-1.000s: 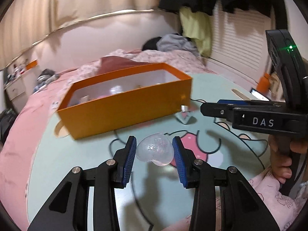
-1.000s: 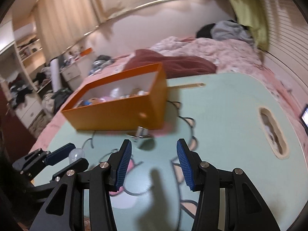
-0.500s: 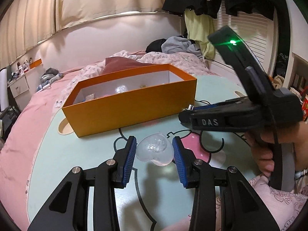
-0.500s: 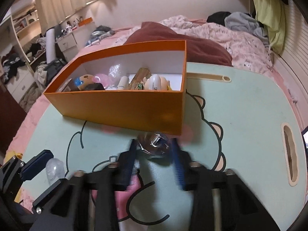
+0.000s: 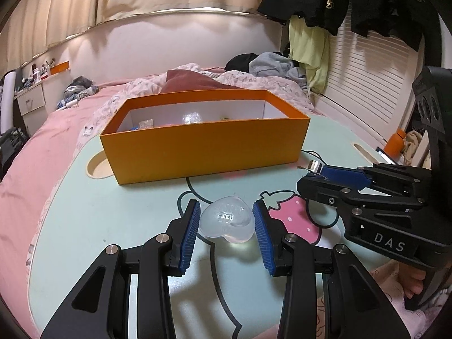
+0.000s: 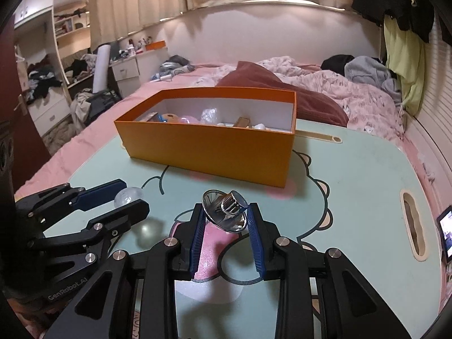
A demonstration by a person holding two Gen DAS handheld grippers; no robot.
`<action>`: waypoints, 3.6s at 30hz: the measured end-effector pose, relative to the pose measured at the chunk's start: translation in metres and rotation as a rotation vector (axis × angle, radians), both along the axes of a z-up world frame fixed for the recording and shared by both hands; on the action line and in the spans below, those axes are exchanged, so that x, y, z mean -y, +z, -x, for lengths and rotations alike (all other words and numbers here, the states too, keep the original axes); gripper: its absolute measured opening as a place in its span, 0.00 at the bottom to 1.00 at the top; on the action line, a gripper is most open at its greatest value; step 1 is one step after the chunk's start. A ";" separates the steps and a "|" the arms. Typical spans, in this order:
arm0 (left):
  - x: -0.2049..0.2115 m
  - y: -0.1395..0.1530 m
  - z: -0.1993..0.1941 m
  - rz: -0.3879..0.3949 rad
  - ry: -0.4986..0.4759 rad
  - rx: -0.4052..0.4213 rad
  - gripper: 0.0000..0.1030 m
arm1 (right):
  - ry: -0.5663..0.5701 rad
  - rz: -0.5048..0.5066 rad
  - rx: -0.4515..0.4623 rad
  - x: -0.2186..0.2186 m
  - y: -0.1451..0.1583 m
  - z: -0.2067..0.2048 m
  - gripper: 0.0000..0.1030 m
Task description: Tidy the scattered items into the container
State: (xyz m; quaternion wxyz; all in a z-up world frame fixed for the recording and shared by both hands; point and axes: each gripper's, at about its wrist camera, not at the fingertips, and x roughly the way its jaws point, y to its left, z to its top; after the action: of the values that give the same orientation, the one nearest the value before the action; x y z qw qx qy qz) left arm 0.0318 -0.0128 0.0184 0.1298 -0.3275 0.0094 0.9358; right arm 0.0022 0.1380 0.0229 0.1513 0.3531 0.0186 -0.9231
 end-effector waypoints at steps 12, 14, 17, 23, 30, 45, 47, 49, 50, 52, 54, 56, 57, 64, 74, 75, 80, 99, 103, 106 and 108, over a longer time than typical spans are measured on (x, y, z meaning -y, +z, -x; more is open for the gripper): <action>-0.003 -0.003 0.000 0.009 -0.004 0.011 0.39 | 0.004 -0.021 -0.016 0.004 0.000 -0.004 0.28; -0.003 -0.002 0.000 0.009 -0.004 0.010 0.39 | 0.004 -0.019 -0.016 0.004 0.000 -0.005 0.28; -0.004 -0.003 0.000 0.008 -0.004 0.012 0.39 | 0.004 -0.020 -0.016 0.004 0.000 -0.005 0.28; -0.004 -0.002 0.000 0.009 -0.004 0.012 0.39 | 0.005 -0.020 -0.016 0.004 0.000 -0.005 0.28; -0.004 -0.002 0.000 0.009 -0.003 0.011 0.39 | 0.005 -0.020 -0.016 0.004 0.000 -0.005 0.28; -0.004 -0.002 0.000 0.009 -0.003 0.012 0.39 | 0.004 -0.018 -0.015 0.004 0.000 -0.005 0.28; -0.004 -0.002 0.000 0.009 -0.003 0.012 0.39 | 0.003 -0.016 -0.013 0.004 0.000 -0.005 0.28; -0.004 -0.002 0.000 0.010 -0.004 0.012 0.39 | 0.003 -0.015 -0.014 0.004 0.000 -0.006 0.28; -0.004 -0.002 0.001 0.012 -0.005 0.013 0.39 | 0.002 -0.014 -0.015 0.004 0.000 -0.006 0.28; -0.005 -0.003 0.001 0.016 -0.010 0.015 0.39 | 0.001 -0.012 -0.016 0.004 0.000 -0.006 0.28; -0.006 -0.002 0.003 0.020 -0.015 0.020 0.39 | 0.002 -0.011 -0.017 0.004 0.001 -0.006 0.28; -0.007 -0.001 0.007 0.022 -0.020 0.032 0.39 | 0.002 -0.015 -0.014 0.004 0.001 -0.005 0.28; -0.006 0.000 0.009 0.016 -0.024 0.035 0.39 | 0.005 -0.021 -0.013 0.005 0.002 -0.005 0.28; 0.006 0.039 0.040 0.008 -0.001 -0.003 0.39 | 0.000 -0.017 -0.054 0.007 0.026 0.006 0.28; 0.018 0.073 0.136 -0.016 0.056 0.078 0.39 | -0.080 0.049 -0.015 0.002 0.077 0.097 0.28; 0.018 0.068 0.142 -0.011 0.057 0.097 0.39 | -0.085 0.052 0.000 0.002 0.077 0.107 0.28; 0.020 0.045 0.162 -0.003 0.067 0.169 0.39 | -0.099 0.021 0.057 0.005 0.064 0.139 0.28; 0.036 0.069 0.139 -0.076 0.092 0.124 0.63 | -0.174 0.119 0.013 -0.026 0.078 0.130 0.46; 0.030 0.071 0.108 -0.025 0.080 0.121 0.63 | -0.176 0.146 0.001 -0.031 0.083 0.090 0.46; 0.023 0.056 0.078 -0.064 0.053 0.140 0.70 | -0.159 0.148 0.020 -0.030 0.069 0.056 0.49; 0.019 0.041 0.061 -0.110 0.039 0.155 0.71 | -0.144 0.114 0.045 -0.025 0.053 0.037 0.50</action>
State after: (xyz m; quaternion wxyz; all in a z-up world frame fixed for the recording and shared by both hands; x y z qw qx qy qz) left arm -0.0295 -0.0318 0.0592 0.1295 -0.3913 -0.0586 0.9092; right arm -0.0345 0.1626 0.0758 0.1046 0.3651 -0.0629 -0.9229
